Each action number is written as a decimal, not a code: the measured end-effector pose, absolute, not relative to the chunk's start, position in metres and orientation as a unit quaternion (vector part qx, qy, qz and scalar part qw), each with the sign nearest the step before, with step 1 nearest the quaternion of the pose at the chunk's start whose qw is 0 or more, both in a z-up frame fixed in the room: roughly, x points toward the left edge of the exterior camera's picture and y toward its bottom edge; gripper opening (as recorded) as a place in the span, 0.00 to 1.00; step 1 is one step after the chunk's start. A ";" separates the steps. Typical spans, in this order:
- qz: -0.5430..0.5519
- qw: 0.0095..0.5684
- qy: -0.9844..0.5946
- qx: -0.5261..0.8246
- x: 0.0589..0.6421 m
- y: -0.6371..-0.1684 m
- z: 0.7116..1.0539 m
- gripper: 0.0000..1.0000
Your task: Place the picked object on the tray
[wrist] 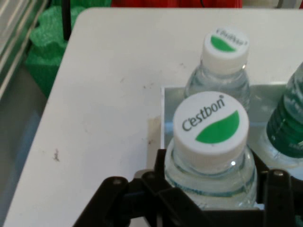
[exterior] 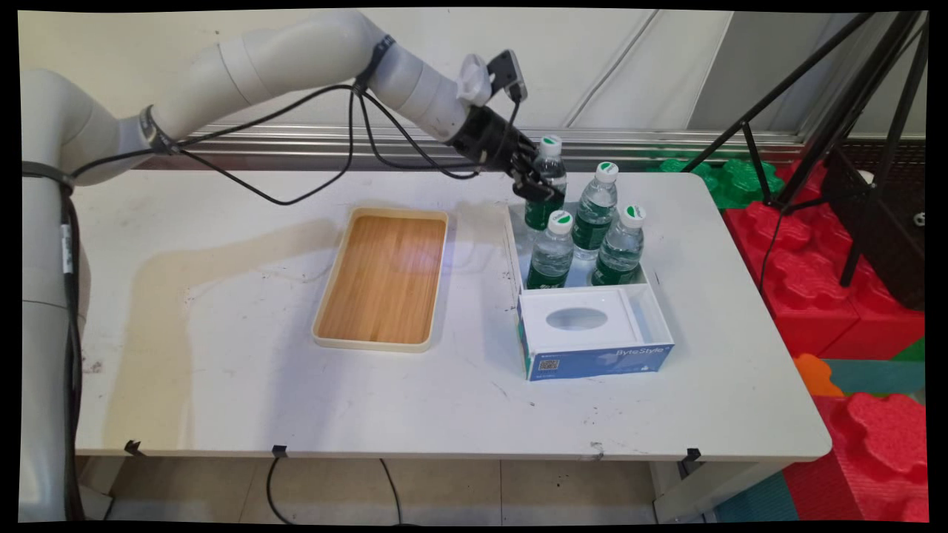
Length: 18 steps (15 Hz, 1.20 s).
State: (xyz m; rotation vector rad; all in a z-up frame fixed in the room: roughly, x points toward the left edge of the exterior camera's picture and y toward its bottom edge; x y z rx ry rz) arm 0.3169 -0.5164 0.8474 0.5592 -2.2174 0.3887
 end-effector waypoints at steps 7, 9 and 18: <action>0.170 0.421 -0.863 0.222 0.337 -0.492 0.892 0.00; 0.176 0.425 -0.860 0.222 0.345 -0.480 0.908 0.00; 0.190 0.409 -0.866 0.214 0.385 -0.428 0.953 0.00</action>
